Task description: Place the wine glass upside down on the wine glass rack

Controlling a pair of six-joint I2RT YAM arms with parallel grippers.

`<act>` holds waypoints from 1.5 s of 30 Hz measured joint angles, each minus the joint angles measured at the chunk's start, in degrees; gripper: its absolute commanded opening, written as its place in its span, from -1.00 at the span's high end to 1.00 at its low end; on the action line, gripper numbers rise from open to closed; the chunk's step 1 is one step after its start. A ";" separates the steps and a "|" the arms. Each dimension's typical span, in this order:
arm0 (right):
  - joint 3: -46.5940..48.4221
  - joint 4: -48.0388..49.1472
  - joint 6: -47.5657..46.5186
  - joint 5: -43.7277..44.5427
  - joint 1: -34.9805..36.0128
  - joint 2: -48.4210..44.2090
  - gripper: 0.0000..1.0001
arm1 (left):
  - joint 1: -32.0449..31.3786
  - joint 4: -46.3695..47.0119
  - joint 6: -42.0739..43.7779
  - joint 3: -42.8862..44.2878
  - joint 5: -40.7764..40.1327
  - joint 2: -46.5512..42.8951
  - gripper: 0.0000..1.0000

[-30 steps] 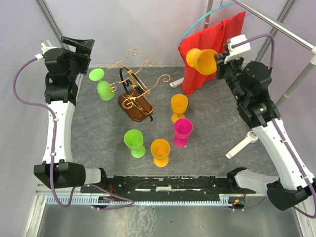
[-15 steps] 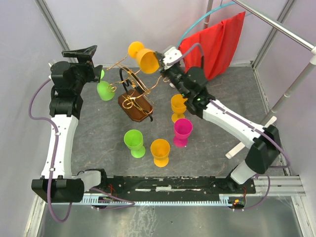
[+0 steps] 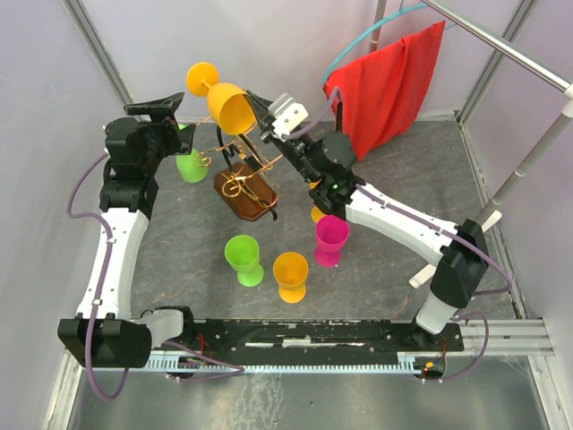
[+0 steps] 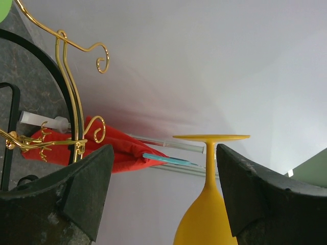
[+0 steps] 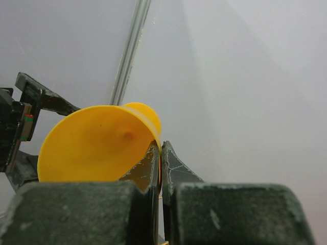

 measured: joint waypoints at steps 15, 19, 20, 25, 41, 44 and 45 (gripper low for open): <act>0.92 0.70 -1.22 -0.24 3.34 5.42 0.99 | -0.70 2.10 -1.29 -0.94 -0.17 0.00 -0.48; 1.77 0.74 -1.18 -0.22 3.91 5.66 0.99 | -1.01 3.04 -1.31 -1.51 -0.24 -0.02 -0.39; 2.34 0.85 -1.14 -0.24 4.15 5.84 0.99 | -1.11 3.19 -1.31 -1.66 -0.26 -0.02 -0.36; 3.52 1.55 -0.98 -0.09 5.57 6.47 0.99 | -1.49 3.50 -1.31 -1.90 -0.31 -0.02 -0.21; 3.52 1.09 -1.31 1.09 6.51 7.06 0.99 | -1.16 8.74 -3.48 -4.37 -0.96 -0.11 0.74; 3.48 1.07 -1.31 1.27 6.56 7.13 0.99 | -1.09 9.51 -3.76 -4.81 -0.87 -0.11 0.88; 3.45 1.11 -1.31 1.29 6.60 7.13 0.99 | -1.09 9.70 -3.78 -4.85 -0.85 -0.11 0.93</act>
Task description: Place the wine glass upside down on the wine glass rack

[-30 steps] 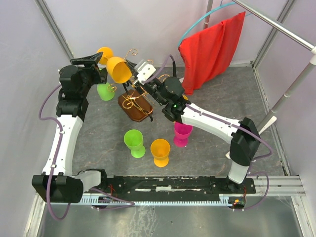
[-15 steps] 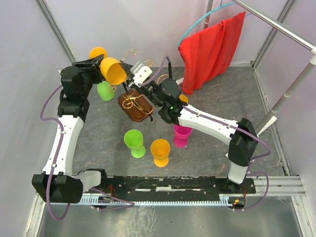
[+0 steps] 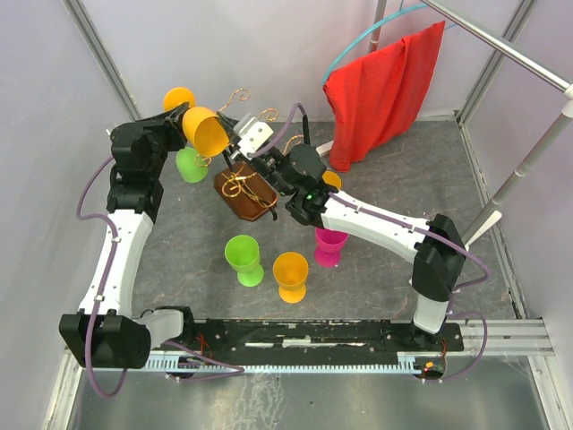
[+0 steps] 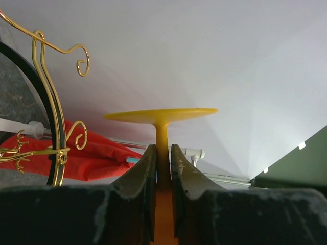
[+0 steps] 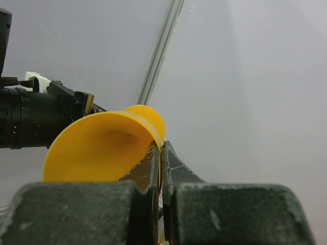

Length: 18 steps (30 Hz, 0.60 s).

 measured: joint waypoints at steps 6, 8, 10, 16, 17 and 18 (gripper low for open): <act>-0.59 0.48 -0.42 0.31 0.07 -0.04 0.62 | 0.00 0.92 -0.02 -0.44 0.07 0.00 0.95; -1.14 0.61 -0.42 0.44 0.15 -0.22 0.49 | 0.00 0.92 0.00 -0.50 0.13 0.00 0.95; -2.03 0.55 -0.57 0.46 0.33 -0.72 0.35 | -0.11 0.94 0.11 -0.50 0.48 0.00 0.95; -7.58 -0.44 -1.97 1.07 0.90 -4.72 -0.01 | -0.24 2.08 0.42 0.20 2.27 1.42 0.95; -8.94 -0.92 -2.32 1.33 0.92 -5.86 -0.06 | -0.13 2.56 0.42 0.52 2.56 1.97 0.95; -10.23 -1.55 -2.56 1.62 0.92 -7.10 -0.11 | 0.15 3.26 0.44 0.94 3.17 2.71 0.95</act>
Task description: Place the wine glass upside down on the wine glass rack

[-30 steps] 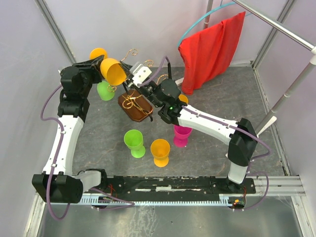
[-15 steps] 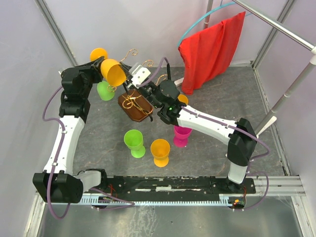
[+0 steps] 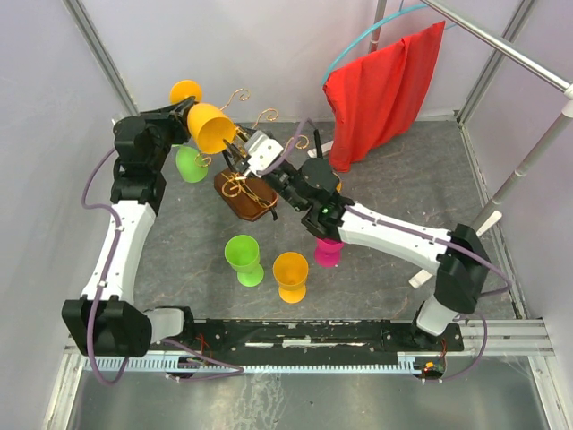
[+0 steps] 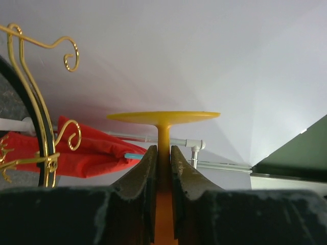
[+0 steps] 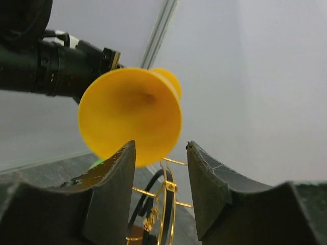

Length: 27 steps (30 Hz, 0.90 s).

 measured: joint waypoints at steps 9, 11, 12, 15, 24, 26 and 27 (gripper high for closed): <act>-8.79 -8.00 -1.70 5.11 0.15 -11.93 -0.33 | 8.00 10.03 5.97 0.76 7.04 5.64 0.95; -9.27 -9.90 -2.19 7.04 0.15 -14.12 -0.34 | 10.10 13.25 9.84 -0.11 8.57 5.38 0.95; -9.38 -10.84 -2.40 7.93 0.15 -15.08 -0.34 | 10.95 14.75 11.65 -0.42 9.55 5.27 0.95; -9.97 -12.92 -3.43 10.21 0.15 -17.31 -0.36 | 12.76 19.12 17.27 -1.44 12.85 4.68 0.95; -12.76 -17.77 -5.31 14.78 0.15 -19.41 -0.37 | 13.88 22.97 42.36 -8.85 21.86 -3.15 0.95; -13.05 -18.88 -5.31 15.15 0.15 -19.47 -0.38 | 13.88 22.82 47.65 -10.45 22.95 -5.07 0.95; -13.16 -19.17 -5.31 15.28 0.15 -19.50 -0.38 | 13.88 22.75 49.70 -10.93 23.26 -5.75 0.95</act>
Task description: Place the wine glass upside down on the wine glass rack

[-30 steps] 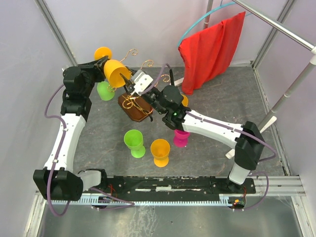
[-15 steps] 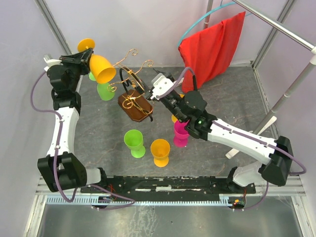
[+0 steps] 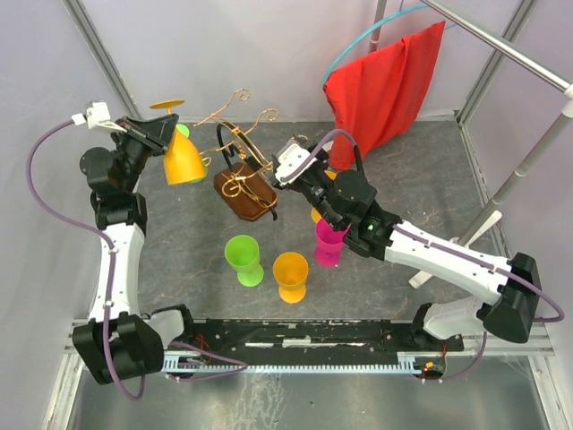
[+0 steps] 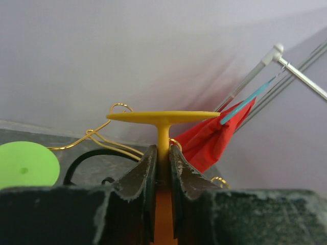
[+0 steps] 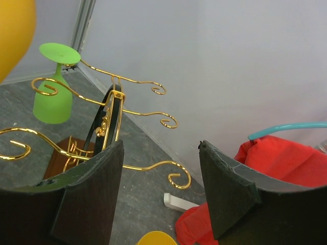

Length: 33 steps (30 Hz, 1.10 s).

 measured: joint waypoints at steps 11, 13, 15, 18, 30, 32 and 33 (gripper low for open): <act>-1.97 -2.75 -0.02 1.16 0.00 -2.86 -0.39 | 0.00 -4.22 18.56 -6.14 1.05 -9.18 0.95; -2.12 -3.37 0.02 1.22 0.00 -3.23 -0.39 | 0.00 -3.67 19.61 -9.31 1.05 -11.85 0.95; -2.14 -3.93 0.04 1.38 0.00 -3.78 -0.39 | 0.00 -2.84 20.17 -12.85 1.16 -14.51 0.95; -2.14 -5.27 0.13 1.79 0.00 -4.59 -0.40 | 0.00 -0.85 20.94 -17.38 1.25 -17.20 0.95; -2.49 -7.34 0.68 2.45 0.00 -5.31 -0.40 | -1.62 24.06 18.58 -42.47 -4.59 -26.73 0.95; -2.49 -7.67 0.68 2.60 0.00 -5.33 -0.40 | -1.90 25.66 18.58 -42.80 -5.51 -27.21 0.95; -2.51 -7.74 0.68 2.62 0.00 -5.33 -0.40 | -2.08 26.73 18.58 -43.01 -6.14 -27.69 0.95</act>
